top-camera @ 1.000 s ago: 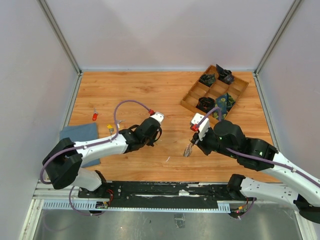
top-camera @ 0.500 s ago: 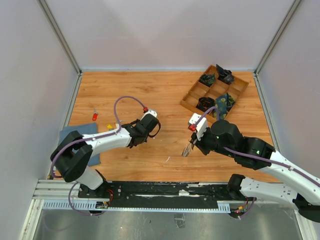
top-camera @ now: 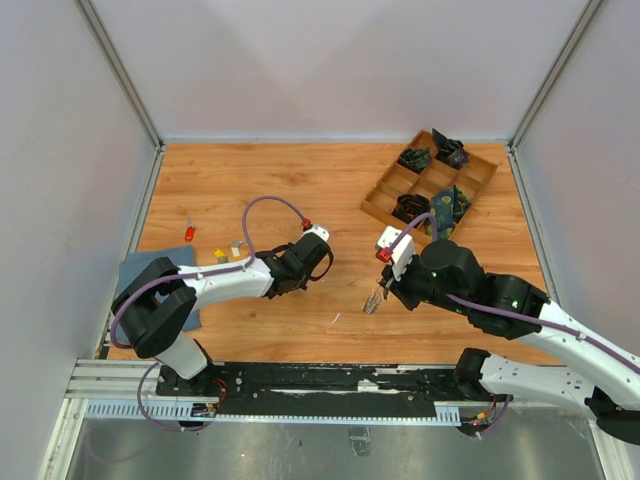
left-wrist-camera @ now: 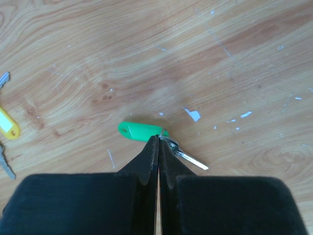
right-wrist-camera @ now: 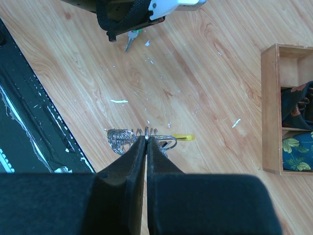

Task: Put the keys on the keyring
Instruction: Move the key to the center of the board.

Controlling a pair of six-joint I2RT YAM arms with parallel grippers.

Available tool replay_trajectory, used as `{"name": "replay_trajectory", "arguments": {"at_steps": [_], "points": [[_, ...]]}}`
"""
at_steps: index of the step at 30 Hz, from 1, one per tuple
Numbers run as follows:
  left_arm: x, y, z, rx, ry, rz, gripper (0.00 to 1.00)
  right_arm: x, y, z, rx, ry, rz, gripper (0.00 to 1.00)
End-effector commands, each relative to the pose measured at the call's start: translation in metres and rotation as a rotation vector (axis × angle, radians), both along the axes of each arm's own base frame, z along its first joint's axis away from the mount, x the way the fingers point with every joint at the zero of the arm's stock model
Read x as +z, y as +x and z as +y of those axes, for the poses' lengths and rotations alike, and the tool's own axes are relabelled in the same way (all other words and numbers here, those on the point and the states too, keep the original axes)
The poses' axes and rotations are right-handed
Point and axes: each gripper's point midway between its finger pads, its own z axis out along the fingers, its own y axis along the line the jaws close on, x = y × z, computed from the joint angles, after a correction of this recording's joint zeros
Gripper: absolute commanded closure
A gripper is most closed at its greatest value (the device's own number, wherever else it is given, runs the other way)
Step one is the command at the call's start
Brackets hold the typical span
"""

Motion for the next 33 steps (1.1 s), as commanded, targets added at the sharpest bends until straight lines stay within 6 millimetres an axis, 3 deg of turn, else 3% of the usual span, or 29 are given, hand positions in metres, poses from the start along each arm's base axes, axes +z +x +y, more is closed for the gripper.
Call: {"name": "replay_trajectory", "arguments": {"at_steps": [1,9,17,25,33], "points": [[0.010,0.003,-0.028,-0.040,-0.126,-0.024,0.99,0.000,-0.002,0.000,-0.010,0.010,0.006,0.96],[0.012,-0.004,-0.055,-0.127,-0.250,0.012,0.99,0.000,-0.001,-0.002,-0.019,0.012,0.002,0.96],[0.001,-0.021,-0.072,-0.192,-0.261,0.072,0.98,-0.001,-0.001,-0.004,-0.025,0.012,0.000,0.96],[-0.007,-0.030,-0.077,-0.217,-0.254,0.100,0.92,-0.004,-0.001,-0.003,-0.023,0.004,0.007,0.96],[0.006,-0.031,-0.079,-0.227,-0.300,0.066,0.77,-0.005,-0.002,-0.002,-0.019,0.003,0.012,0.96]]}}
